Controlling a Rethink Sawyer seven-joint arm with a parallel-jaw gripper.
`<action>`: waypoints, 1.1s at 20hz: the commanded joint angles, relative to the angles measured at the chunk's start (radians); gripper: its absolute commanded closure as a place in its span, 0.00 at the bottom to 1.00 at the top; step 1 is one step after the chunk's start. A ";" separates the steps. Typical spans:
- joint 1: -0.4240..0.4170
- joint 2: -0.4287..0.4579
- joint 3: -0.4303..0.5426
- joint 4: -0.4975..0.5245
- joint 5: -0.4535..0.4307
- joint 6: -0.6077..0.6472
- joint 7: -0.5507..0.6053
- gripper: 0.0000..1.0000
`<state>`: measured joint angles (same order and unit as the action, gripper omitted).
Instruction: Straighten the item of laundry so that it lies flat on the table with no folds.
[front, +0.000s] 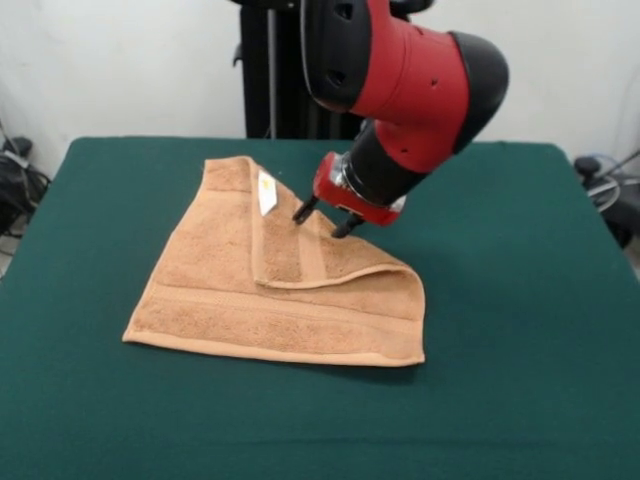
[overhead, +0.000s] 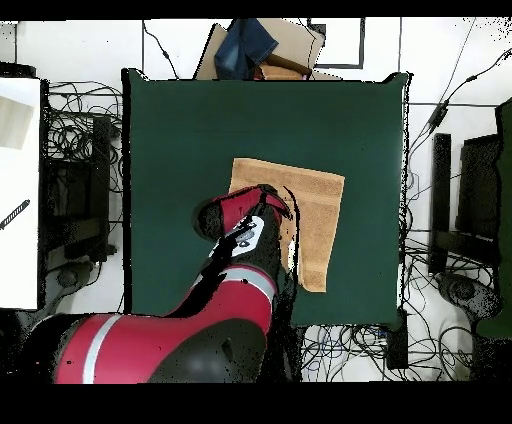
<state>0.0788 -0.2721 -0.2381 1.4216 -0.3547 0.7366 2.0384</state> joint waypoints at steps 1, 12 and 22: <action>-0.036 0.051 0.142 -0.071 -0.058 -0.049 -0.108 0.00; -0.053 -0.044 0.152 -0.076 -0.091 0.076 -0.192 0.00; -0.074 -0.072 0.173 -0.086 -0.123 0.119 -0.224 0.00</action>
<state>0.0335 -0.3300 -0.1809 1.3861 -0.4292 0.7986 2.0030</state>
